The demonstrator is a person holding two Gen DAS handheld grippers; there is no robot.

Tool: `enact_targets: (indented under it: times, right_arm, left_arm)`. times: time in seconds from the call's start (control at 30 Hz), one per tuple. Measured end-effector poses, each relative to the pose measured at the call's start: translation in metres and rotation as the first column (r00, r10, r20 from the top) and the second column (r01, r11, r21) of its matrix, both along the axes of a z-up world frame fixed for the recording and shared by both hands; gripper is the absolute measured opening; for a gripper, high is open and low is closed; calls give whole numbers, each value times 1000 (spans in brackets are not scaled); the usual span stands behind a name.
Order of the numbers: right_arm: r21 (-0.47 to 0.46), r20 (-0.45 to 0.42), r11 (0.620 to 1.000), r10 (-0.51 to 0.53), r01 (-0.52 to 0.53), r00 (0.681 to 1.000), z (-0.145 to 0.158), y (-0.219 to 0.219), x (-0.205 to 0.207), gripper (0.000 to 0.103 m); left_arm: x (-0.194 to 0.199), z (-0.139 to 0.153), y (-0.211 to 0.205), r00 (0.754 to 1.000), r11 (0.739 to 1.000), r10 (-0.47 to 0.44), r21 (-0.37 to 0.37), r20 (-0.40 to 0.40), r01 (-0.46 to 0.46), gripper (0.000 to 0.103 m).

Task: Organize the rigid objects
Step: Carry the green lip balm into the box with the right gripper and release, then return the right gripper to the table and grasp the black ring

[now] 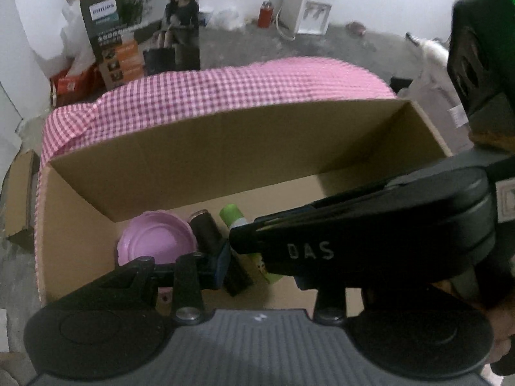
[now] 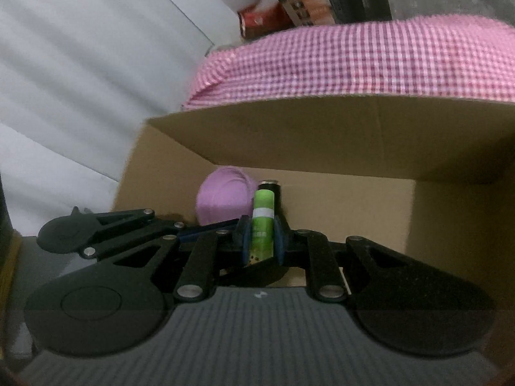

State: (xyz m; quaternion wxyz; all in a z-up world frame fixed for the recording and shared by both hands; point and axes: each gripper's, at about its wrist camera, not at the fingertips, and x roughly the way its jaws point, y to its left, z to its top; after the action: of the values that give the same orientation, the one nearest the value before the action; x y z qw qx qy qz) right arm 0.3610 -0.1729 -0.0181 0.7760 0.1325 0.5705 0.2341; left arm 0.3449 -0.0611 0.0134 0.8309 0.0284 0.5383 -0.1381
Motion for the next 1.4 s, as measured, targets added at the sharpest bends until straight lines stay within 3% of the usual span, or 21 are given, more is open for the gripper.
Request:
enact_targets:
  times: [0.17, 0.27, 0.43, 0.67, 0.83, 0.93, 1.03, 1.13, 1.4]
  right_arm:
    - [-26, -34, 1000, 9, -10, 999, -21, 6, 11, 17]
    - [-37, -40, 999, 14, -15, 999, -28, 10, 15, 18]
    - [-24, 4, 1000, 6, -6, 1000, -19, 2, 16, 28]
    - [40, 162, 999, -19, 13, 987, 48, -22, -35, 33]
    - [103, 324, 995, -47, 15, 945, 110, -58, -114, 38]
    - [132, 399, 991, -83, 32, 913, 136, -84, -169, 39]
    - [181, 427, 982, -135, 62, 894, 143, -110, -217, 39]
    - [207, 405, 972, -184, 106, 896, 129, -125, -256, 39]
    - [203, 174, 954, -257, 221, 951, 27, -123, -299, 39]
  left_arm:
    - [7, -10, -6, 1000, 1000, -8, 12, -11, 8, 43]
    - [3, -6, -8, 1000, 1000, -15, 20, 6, 15, 52]
    - [-6, 10, -10, 998, 1000, -19, 19, 52, 18, 59]
    - [-69, 75, -4, 974, 999, -43, -15, 224, 47, 74]
    - [-136, 120, 8, 927, 996, -25, -73, 375, 56, 82]
    - [-180, 130, 12, 902, 994, -17, -88, 431, 61, 87]
    - [-219, 126, 10, 895, 992, -35, -95, 445, 87, 87]
    - [-250, 109, 1, 901, 988, -81, -88, 426, 130, 87]
    - [-273, 15, -34, 950, 978, -172, -70, 261, 196, 83]
